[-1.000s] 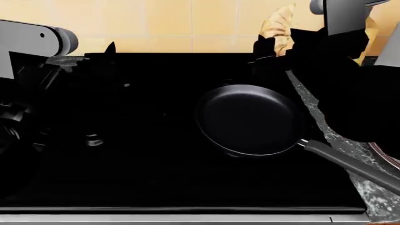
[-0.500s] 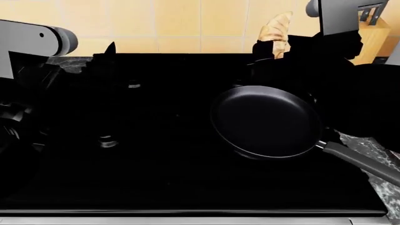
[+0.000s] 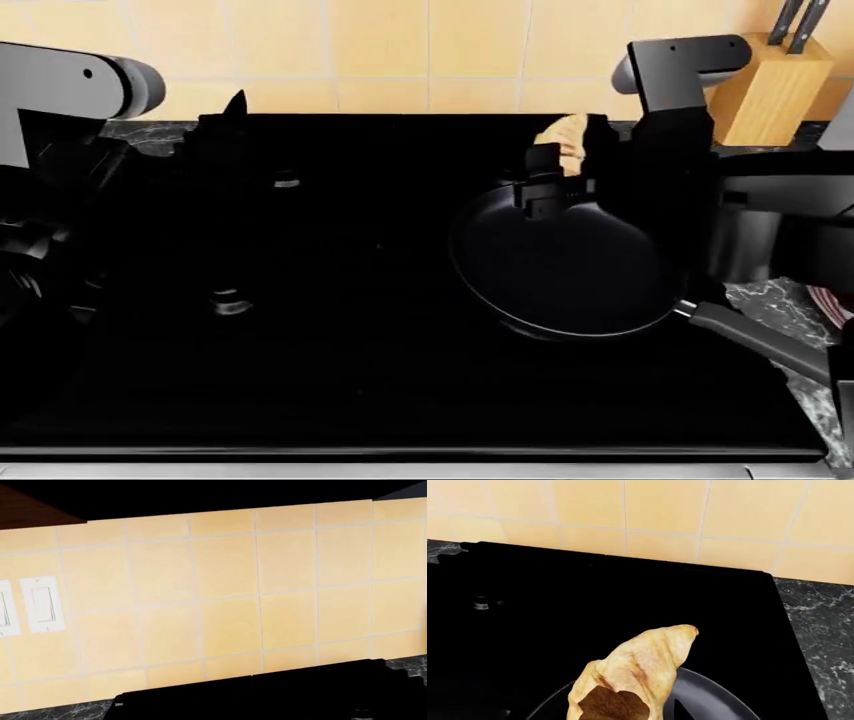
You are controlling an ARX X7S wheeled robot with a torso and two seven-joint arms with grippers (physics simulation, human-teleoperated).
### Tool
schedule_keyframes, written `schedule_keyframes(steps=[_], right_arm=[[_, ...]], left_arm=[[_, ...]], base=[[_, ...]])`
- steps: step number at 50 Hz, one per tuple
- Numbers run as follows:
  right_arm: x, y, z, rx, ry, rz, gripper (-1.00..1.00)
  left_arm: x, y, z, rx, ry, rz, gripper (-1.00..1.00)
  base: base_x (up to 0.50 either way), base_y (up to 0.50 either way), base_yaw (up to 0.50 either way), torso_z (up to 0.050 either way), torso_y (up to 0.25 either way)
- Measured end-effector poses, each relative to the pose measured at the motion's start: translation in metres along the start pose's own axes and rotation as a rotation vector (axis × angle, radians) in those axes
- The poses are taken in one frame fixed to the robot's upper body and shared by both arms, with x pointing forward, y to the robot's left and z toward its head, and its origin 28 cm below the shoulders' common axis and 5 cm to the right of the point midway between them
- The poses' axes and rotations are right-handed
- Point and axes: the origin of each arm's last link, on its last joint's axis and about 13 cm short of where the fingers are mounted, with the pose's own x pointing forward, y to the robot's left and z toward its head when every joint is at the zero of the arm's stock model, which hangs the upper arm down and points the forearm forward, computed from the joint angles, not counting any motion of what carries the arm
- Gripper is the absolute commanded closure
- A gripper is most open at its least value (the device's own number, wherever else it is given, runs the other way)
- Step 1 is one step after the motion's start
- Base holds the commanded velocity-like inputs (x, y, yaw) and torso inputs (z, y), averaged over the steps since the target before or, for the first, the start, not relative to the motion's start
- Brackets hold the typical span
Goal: Pick the croissant and place it on the pan. Then turn on the stove to warm the croissant.
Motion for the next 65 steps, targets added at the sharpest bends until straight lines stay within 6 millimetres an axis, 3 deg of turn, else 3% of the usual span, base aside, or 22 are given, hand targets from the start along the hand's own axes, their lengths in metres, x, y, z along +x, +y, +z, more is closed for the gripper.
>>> schedule_keyframes(steps=[22, 65], right_arm=[[0.005, -0.002, 0.001, -0.001, 0.107, 0.018, 1.0], [0.01, -0.009, -0.016, -0.008, 0.223, 0.005, 1.0]], left_arm=[[0.0, 0.0, 0.0, -0.007, 0.0, 0.001, -1.0], [0.0, 0.0, 0.0, -0.008, 0.0, 0.005, -1.0]], base=[[0.0, 0.0, 0.0, 0.0, 0.0], [0.0, 0.0, 0.0, 0.0, 0.0]])
